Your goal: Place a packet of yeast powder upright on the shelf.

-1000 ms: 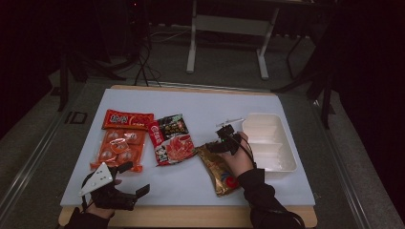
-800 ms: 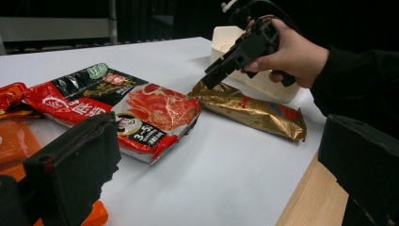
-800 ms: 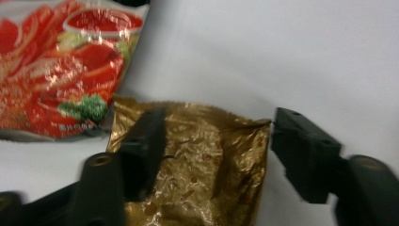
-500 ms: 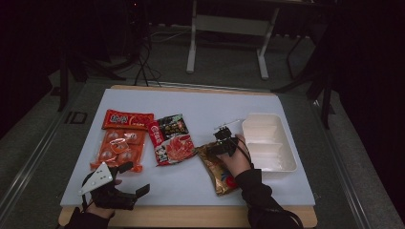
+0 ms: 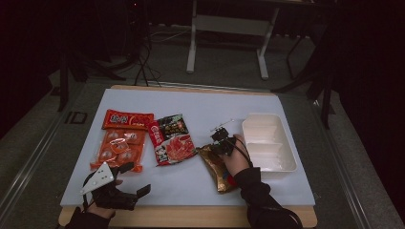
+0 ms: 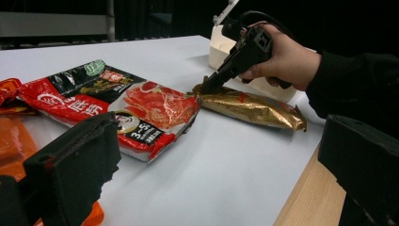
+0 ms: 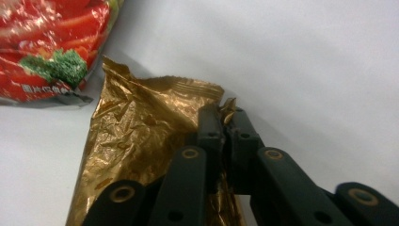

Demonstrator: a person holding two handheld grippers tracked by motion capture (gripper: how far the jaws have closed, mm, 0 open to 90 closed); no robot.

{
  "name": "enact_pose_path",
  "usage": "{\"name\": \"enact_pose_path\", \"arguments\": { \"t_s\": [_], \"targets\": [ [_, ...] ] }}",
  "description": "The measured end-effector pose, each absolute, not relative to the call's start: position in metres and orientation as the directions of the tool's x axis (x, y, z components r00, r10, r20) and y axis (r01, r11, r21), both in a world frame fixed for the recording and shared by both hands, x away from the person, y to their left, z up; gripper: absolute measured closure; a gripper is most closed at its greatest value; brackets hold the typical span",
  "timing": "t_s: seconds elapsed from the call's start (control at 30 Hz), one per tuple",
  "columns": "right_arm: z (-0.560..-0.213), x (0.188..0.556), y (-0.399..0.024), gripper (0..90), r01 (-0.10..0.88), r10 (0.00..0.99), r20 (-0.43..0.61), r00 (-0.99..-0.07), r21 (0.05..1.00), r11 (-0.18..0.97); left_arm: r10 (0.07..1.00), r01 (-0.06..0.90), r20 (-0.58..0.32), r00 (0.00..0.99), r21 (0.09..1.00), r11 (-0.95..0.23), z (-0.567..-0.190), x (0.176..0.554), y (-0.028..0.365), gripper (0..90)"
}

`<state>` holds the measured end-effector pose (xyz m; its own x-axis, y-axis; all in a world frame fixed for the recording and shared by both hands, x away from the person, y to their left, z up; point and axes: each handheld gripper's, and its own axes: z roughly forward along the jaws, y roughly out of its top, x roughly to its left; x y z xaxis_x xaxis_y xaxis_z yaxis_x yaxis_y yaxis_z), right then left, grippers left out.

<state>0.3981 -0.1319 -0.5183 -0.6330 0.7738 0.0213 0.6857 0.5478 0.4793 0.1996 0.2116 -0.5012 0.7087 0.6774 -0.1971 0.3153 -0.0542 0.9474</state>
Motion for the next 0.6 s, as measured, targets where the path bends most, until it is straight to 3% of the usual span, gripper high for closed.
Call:
{"name": "enact_pose_path", "arguments": {
  "t_s": [0.6],
  "targets": [
    [-0.463,0.379,-0.15,89.9,0.596,0.725,0.092,-0.682,0.646,0.478,0.679,0.316,-0.194,0.708,0.947,-0.058,-0.501,0.199,0.211,0.0]
  ]
}}
